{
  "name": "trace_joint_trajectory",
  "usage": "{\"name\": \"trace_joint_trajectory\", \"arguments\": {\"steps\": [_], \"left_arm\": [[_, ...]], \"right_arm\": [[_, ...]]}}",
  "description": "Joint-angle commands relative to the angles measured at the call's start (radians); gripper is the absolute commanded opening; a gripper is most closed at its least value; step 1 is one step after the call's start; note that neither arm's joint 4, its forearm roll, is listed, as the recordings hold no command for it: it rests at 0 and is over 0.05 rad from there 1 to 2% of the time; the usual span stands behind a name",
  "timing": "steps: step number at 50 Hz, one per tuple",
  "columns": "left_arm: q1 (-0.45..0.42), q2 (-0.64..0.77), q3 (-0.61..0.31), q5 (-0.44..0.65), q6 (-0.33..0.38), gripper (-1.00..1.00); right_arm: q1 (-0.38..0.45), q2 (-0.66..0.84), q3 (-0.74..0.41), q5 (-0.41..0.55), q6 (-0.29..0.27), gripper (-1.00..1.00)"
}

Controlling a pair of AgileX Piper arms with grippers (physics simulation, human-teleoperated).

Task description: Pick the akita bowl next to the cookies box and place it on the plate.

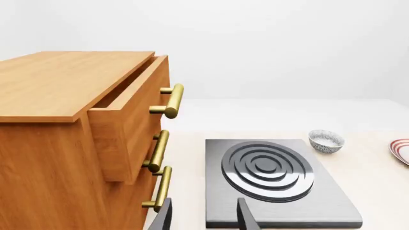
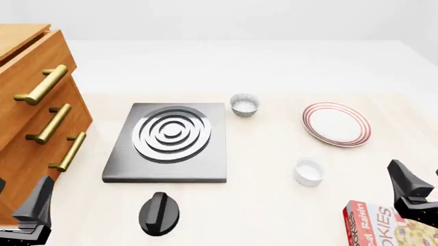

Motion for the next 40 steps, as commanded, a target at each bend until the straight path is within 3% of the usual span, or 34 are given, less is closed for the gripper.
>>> {"name": "trace_joint_trajectory", "arguments": {"steps": [1,5,8,10,22,25,28,30,36,37,40], "left_arm": [[0.000,0.000,0.000,0.000,0.000,1.00],[0.000,0.000,0.000,0.000,0.000,1.00],[0.000,0.000,0.000,0.000,0.000,1.00],[0.000,0.000,0.000,0.000,0.000,1.00],[0.000,0.000,0.000,0.000,0.000,1.00],[0.000,0.000,0.000,0.000,0.000,1.00],[0.000,0.000,0.000,0.000,0.000,1.00],[0.000,0.000,0.000,0.000,0.000,1.00],[0.000,0.000,0.000,0.000,0.000,1.00],[0.000,0.000,0.000,0.000,0.000,1.00],[0.000,0.000,0.000,0.000,0.000,1.00]], "right_arm": [[-0.026,0.207,-0.065,-0.021,-0.010,1.00],[-0.032,0.259,-0.082,-0.039,0.008,1.00],[-0.029,0.218,-0.103,-0.024,0.038,1.00],[-0.029,0.266,-0.119,-0.024,0.014,1.00],[-0.044,0.393,-0.230,0.021,0.000,1.00],[-0.062,0.474,-0.254,0.023,0.063,1.00],[-0.113,0.536,-0.301,0.047,0.032,1.00],[-0.127,0.564,-0.332,0.073,0.082,1.00],[-0.176,0.618,-0.417,0.140,0.028,1.00],[-0.205,0.640,-0.443,0.156,-0.001,1.00],[-0.218,0.669,-0.490,0.193,-0.005,1.00]]}}
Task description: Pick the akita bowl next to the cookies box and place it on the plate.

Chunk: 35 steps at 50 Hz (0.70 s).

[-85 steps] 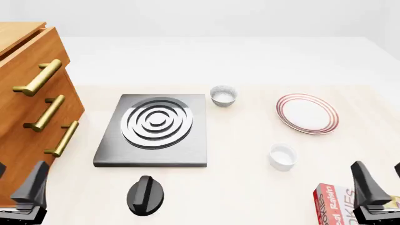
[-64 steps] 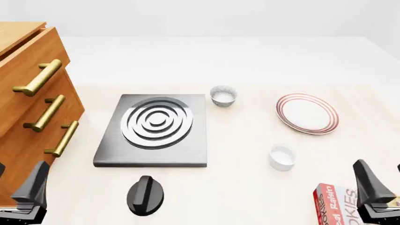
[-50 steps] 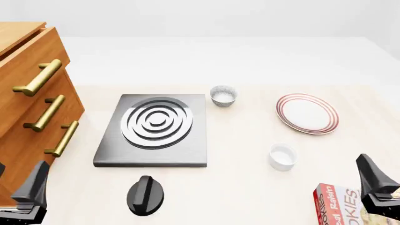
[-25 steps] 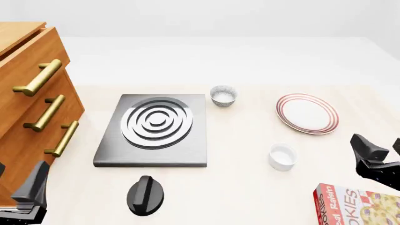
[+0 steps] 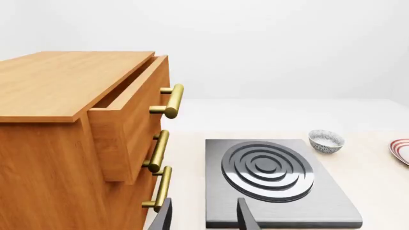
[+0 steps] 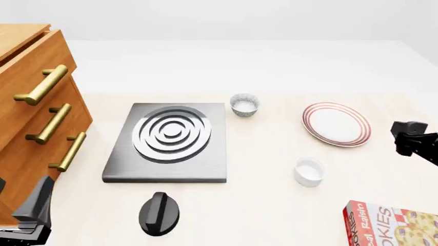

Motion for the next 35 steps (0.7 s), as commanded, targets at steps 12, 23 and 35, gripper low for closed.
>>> {"name": "trace_joint_trajectory", "arguments": {"steps": [12,23,35], "left_arm": [[0.000,0.000,0.000,0.000,0.000,1.00],[0.000,0.000,0.000,0.000,0.000,1.00],[0.000,0.000,0.000,0.000,0.000,1.00]], "right_arm": [[-0.151,0.255,-0.302,0.206,-0.090,1.00],[-0.219,0.366,-0.404,0.261,-0.122,1.00],[-0.446,0.699,-0.734,0.458,-0.197,1.00]]}}
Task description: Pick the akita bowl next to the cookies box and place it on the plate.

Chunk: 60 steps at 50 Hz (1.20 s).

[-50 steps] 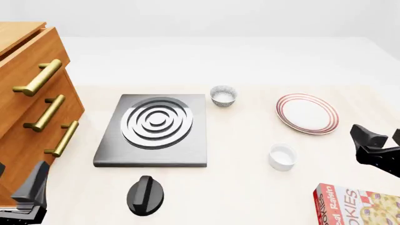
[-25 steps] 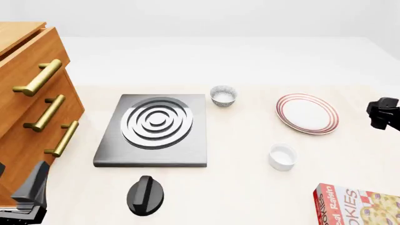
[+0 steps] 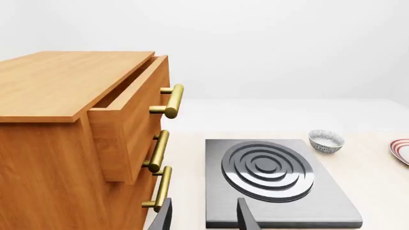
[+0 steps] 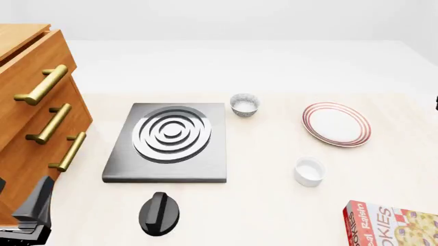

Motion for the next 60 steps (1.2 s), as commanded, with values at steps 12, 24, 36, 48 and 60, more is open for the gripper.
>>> {"name": "trace_joint_trajectory", "arguments": {"steps": [12,24,36,48,60], "left_arm": [[0.000,0.000,0.000,0.000,0.000,1.00],[0.000,0.000,0.000,0.000,0.000,1.00],[0.000,0.000,0.000,0.000,0.000,1.00],[0.000,0.000,0.000,0.000,0.000,1.00],[0.000,0.000,0.000,0.000,0.000,1.00]], "right_arm": [[-0.248,0.309,-0.299,0.166,-0.101,1.00],[-0.305,0.380,-0.416,0.226,-0.123,1.00],[-0.330,0.440,-0.534,0.274,-0.134,1.00],[-0.367,0.492,-0.608,0.283,-0.077,1.00],[-0.404,0.525,-0.635,0.266,-0.063,1.00]]}}
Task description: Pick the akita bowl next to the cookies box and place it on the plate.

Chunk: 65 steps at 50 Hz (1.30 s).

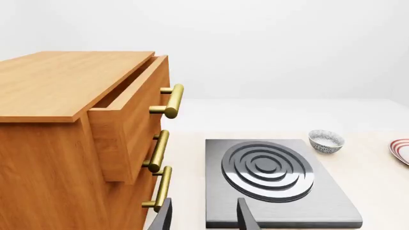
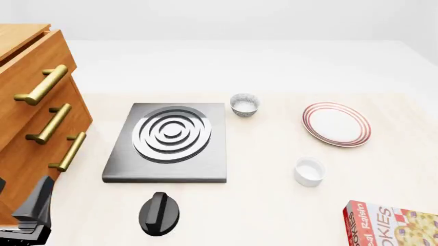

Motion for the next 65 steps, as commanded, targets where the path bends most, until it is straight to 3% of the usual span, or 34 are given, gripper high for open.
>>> {"name": "trace_joint_trajectory", "arguments": {"steps": [1,14,25,27,65], "left_arm": [[0.000,0.000,0.000,0.000,0.000,1.00],[0.000,0.000,0.000,0.000,0.000,1.00],[0.000,0.000,0.000,0.000,0.000,1.00],[0.000,0.000,0.000,0.000,0.000,1.00],[0.000,0.000,0.000,0.000,0.000,1.00]], "right_arm": [[-0.039,0.040,-0.037,-0.008,-0.002,1.00],[-0.035,0.098,-0.067,-0.014,0.026,1.00],[-0.066,0.164,-0.145,0.016,0.057,1.00],[-0.094,0.172,-0.151,0.010,0.041,1.00],[-0.063,0.282,-0.104,-0.099,0.057,1.00]]}}
